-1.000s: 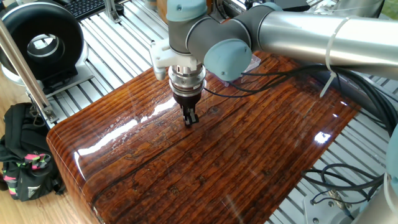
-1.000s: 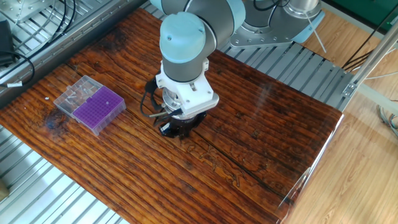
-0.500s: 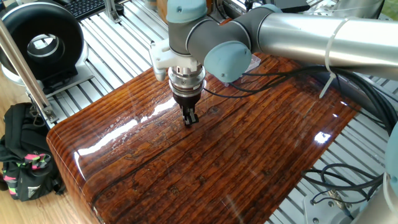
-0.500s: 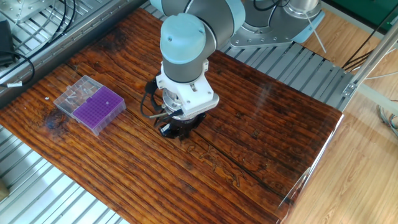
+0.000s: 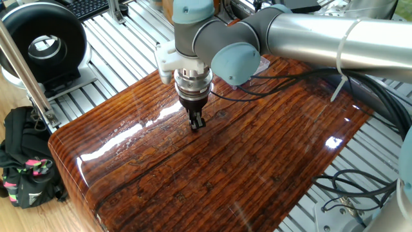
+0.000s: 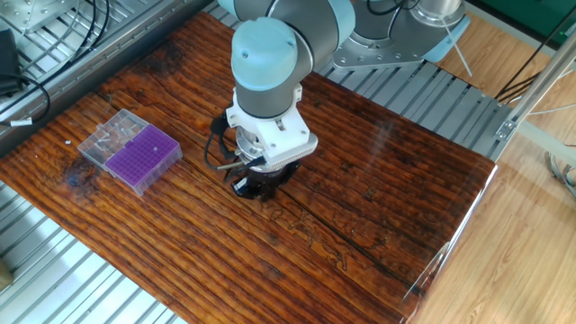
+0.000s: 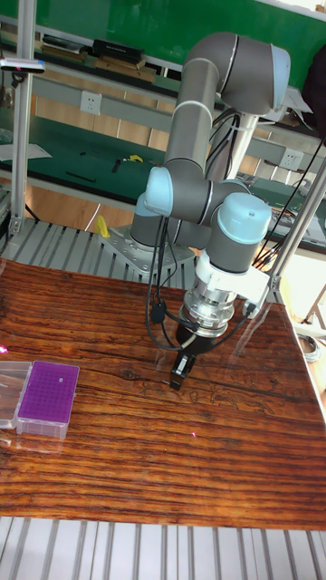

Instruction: Insert a small pipette tip into the holder for small pipette tips

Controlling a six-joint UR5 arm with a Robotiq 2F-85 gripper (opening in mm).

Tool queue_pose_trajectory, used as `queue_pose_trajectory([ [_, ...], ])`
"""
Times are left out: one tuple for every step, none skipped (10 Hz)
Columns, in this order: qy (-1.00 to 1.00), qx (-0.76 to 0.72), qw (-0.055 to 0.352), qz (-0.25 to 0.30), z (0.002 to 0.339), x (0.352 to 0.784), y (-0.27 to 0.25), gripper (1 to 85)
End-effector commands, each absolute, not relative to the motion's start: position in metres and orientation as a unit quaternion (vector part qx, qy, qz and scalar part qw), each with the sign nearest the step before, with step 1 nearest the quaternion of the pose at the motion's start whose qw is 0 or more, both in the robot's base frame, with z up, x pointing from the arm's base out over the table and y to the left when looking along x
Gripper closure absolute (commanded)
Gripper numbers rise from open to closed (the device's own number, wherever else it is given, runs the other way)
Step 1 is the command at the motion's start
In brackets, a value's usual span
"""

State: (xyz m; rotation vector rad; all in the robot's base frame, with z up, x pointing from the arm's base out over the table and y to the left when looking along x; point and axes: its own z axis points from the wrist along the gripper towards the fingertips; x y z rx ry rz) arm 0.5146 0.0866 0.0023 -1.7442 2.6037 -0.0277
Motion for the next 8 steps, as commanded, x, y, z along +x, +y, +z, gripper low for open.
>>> queue_pose_trajectory([
  [0.832,-0.555,0.007,-0.007,0.0030,0.5156,0.0863,64.7],
  [0.831,-0.556,0.009,-0.009,0.0025,0.5169,0.0863,65.0],
  [0.830,-0.558,0.009,-0.010,0.0020,0.5174,0.0859,65.3],
  [0.828,-0.560,0.007,-0.011,0.0011,0.5170,0.0849,65.3],
  [0.827,-0.562,0.007,-0.011,0.0000,0.5170,0.0839,65.3],
  [0.827,-0.562,0.007,-0.011,-0.0009,0.5168,0.0829,65.3],
  [0.826,-0.563,0.007,-0.011,-0.0014,0.5166,0.0823,65.3],
  [0.826,-0.563,0.007,-0.009,-0.0017,0.5161,0.0827,65.3],
])
